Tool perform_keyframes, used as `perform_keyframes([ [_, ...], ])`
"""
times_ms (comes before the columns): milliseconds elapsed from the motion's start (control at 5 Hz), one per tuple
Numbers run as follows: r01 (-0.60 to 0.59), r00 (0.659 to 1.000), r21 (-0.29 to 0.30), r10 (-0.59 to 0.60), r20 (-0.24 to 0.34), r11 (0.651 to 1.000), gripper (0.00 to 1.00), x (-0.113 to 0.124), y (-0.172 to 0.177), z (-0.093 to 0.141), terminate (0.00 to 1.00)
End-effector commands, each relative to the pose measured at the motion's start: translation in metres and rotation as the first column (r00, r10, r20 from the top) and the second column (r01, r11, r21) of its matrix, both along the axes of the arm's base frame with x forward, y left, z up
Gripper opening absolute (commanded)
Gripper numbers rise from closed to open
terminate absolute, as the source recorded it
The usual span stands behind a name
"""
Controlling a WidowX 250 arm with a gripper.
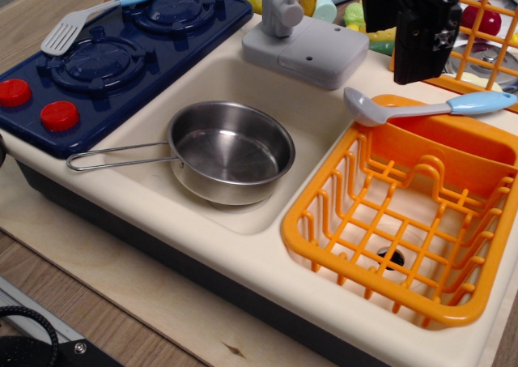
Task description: Put spoon into pan
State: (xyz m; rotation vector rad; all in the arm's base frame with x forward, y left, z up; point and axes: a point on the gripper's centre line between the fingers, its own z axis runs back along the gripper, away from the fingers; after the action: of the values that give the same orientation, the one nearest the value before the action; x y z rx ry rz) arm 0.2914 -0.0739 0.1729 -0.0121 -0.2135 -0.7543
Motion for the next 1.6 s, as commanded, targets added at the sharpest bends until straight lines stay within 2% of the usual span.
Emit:
perform_keyframes([
  [0,0.0,1.0,0.0,0.0,0.0,1.0,1.0,0.0,0.0,0.0,0.0],
  [400,-0.022,0.999,-0.09,0.024,0.024,0.996,1.0,-0.002,0.013,-0.029,0.0],
  [800,0.001,0.999,-0.11,0.004,0.048,0.994,1.0,0.006,0.02,-0.047,0.0],
  [1000,-0.012,0.998,-0.097,0.018,0.062,0.995,0.0,0.005,0.015,-0.048,0.0],
  [1200,-0.016,0.997,-0.094,0.023,0.068,0.995,0.0,0.001,0.012,-0.045,0.0],
  [1400,-0.024,0.999,-0.06,0.027,0.045,0.998,0.0,-0.007,0.01,-0.025,0.0],
])
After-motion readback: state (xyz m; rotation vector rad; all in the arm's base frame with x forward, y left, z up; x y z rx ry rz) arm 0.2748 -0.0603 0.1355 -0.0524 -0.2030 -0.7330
